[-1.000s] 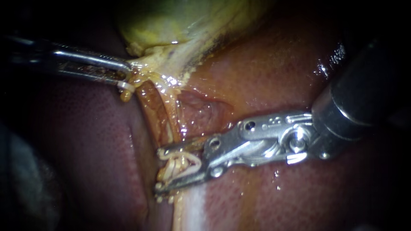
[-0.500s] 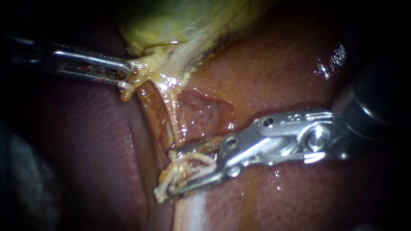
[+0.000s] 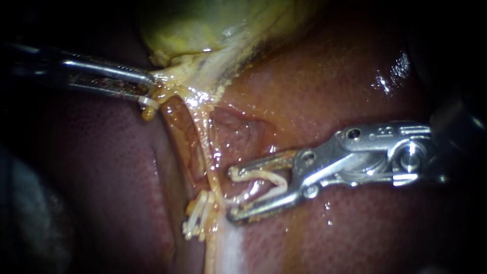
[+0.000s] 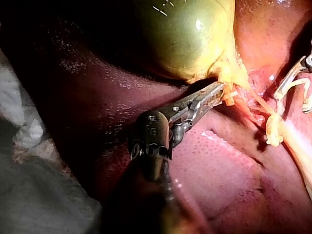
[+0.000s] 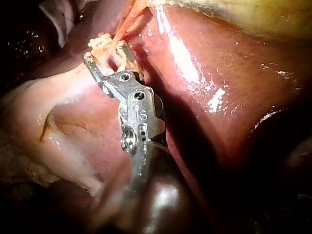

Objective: Clipping first clip right tube

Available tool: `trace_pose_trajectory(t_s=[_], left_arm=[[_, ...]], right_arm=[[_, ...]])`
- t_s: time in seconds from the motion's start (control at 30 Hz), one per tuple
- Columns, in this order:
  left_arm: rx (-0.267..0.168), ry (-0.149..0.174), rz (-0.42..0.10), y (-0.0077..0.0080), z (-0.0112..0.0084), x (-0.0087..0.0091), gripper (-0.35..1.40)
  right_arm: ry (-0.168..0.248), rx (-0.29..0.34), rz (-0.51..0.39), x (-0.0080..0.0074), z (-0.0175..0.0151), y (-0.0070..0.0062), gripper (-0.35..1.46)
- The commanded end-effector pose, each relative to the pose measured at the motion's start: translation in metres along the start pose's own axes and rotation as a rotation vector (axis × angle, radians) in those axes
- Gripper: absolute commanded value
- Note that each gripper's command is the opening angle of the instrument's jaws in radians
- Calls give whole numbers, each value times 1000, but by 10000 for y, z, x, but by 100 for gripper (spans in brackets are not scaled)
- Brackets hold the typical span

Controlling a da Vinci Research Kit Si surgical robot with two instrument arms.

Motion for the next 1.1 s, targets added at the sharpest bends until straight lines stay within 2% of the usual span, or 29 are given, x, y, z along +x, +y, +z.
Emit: trace_pose_trajectory(t_s=[0.03,0.43,0.7,0.8,0.9,1.1], left_arm=[[-1,0,0,0,0,0,-35],[0,0,0,0,0,0,-35],[0,0,0,1,0,0,-35],[0,0,0,1,0,0,-35],[0,0,0,1,0,0,-35],[0,0,0,1,1,0,-35]], right_arm=[[-1,-1,6,-2,3,2,47],[-5,-19,41,-21,29,26,49],[-7,-28,69,-29,48,33,49],[7,-25,82,-27,54,34,49],[54,-1,102,-25,59,36,49],[81,10,122,-21,65,37,49]])
